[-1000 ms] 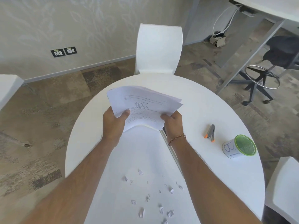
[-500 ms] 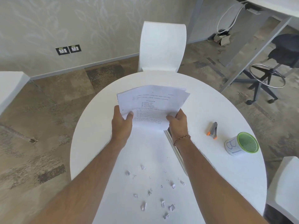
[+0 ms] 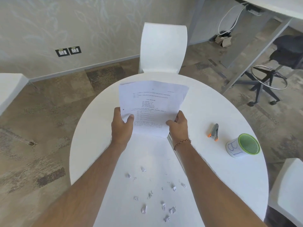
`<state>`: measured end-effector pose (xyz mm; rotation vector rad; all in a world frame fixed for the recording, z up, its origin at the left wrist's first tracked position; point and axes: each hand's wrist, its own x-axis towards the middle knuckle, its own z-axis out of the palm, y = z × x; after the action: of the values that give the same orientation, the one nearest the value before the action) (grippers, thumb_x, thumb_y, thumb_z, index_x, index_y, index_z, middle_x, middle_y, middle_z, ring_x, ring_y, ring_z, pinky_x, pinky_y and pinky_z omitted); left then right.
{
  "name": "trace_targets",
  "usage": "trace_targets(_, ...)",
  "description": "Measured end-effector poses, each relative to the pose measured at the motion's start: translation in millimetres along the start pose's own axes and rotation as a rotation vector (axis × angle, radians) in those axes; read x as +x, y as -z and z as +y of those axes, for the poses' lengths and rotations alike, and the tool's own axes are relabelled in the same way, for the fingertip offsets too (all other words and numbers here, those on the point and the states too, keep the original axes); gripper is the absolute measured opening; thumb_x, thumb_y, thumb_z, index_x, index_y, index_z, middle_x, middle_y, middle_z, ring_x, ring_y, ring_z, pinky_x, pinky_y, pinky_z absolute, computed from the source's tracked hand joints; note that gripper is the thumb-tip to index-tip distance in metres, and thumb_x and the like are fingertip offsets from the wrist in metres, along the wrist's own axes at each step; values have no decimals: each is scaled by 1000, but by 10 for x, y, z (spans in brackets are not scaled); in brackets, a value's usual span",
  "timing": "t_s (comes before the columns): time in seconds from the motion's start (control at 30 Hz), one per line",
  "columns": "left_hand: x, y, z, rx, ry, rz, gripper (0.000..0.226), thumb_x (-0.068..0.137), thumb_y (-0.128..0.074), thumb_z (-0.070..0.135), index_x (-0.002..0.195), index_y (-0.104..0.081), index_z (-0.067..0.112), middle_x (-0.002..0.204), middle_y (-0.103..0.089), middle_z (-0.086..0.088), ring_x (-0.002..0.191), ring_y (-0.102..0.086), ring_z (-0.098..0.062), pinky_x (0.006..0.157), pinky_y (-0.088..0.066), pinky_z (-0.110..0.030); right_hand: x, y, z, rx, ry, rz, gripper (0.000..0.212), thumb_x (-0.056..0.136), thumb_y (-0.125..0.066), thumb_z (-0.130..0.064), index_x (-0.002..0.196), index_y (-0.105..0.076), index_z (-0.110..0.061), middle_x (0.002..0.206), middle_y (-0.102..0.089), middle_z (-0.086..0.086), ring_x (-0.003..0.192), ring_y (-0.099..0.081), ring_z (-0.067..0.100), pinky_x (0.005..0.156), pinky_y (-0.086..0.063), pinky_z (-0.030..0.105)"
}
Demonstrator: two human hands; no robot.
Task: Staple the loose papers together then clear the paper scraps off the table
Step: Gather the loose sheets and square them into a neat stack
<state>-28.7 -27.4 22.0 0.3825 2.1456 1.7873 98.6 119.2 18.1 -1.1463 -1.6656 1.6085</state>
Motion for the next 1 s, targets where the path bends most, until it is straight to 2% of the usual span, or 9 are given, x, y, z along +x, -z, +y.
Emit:
trace_targets(0.07, -6, 17, -43, 16, 15, -21, 24, 96, -56, 10, 118, -54, 19, 118, -66, 9, 109, -61, -10, 93, -47, -30, -12, -10, 21, 10, -23, -13, 18, 70, -48, 7, 88, -46, 2, 71, -42, 0, 69, -35, 18, 65, -32, 33)
trace_targets(0.17, -37, 36, -60, 13, 18, -30, 26, 99, -52, 11, 120, -54, 26, 121, -65, 10, 112, -60, -13, 99, -46, -32, -62, -39, 36, 64, -18, -36, 26, 75, -46, 8, 84, -53, -15, 65, -52, -21, 68, -45, 14, 69, -39, 30)
trace_targets(0.33, -73, 57, 11, 2, -12, 22, 24, 100, -50, 16, 117, -50, 33, 109, -61, 27, 103, -55, 13, 90, -45, -24, -65, -95, 18, 66, 22, -7, 31, 76, -45, 1, 96, -57, -20, 80, -60, -16, 80, -55, 14, 79, -47, 33)
trace_targets(0.43, -78, 65, 23, -16, -13, 40, 19, 100, -52, 16, 116, -50, 26, 105, -61, 28, 93, -56, 18, 81, -42, -15, -87, -118, -24, 64, 13, -2, 28, 78, -45, 3, 94, -54, -18, 73, -55, -20, 71, -50, 11, 70, -44, 26)
trace_targets(0.57, -83, 107, -34, 18, 30, 15, 25, 98, -54, 13, 122, -49, 18, 105, -60, 28, 94, -55, 14, 74, -40, -11, -129, -121, 7, -10, -1, -3, 17, 79, -48, 3, 92, -48, -7, 70, -42, -10, 65, -34, 15, 59, -33, 26)
trace_targets(0.67, -87, 149, -85, 57, 40, -7, 21, 100, -52, 14, 120, -47, 14, 105, -59, 26, 94, -55, 11, 74, -40, -13, -173, -116, 10, -30, 7, -15, 29, 81, -49, 6, 104, -57, -10, 74, -53, -16, 63, -46, 4, 61, -39, 20)
trace_targets(0.77, -108, 168, -106, 74, 45, -42, 18, 103, -49, 20, 118, -44, 12, 111, -61, 15, 99, -59, -7, 82, -41, -24, -235, -111, -26, -27, 19, -46, 42, 84, -49, 5, 118, -60, -18, 90, -65, -16, 76, -58, -2, 69, -46, 16)
trace_targets(0.9, -136, 170, -124, 55, 57, -76, 18, 105, -45, 26, 113, -41, 10, 113, -62, 6, 103, -59, -15, 87, -45, -33, -273, -58, -47, -1, 26, -113, 38, 86, -57, 0, 119, -61, -17, 108, -72, -2, 100, -68, 17, 87, -56, 33)
trace_targets(1.0, -149, 151, -126, -22, 72, -55, 13, 106, -41, 22, 114, -43, 11, 101, -58, 7, 92, -56, -11, 82, -45, -32, -292, 12, -116, -54, 60, -111, 19, 85, -66, -7, 99, -64, -18, 95, -74, 0, 85, -69, 20, 77, -56, 37)
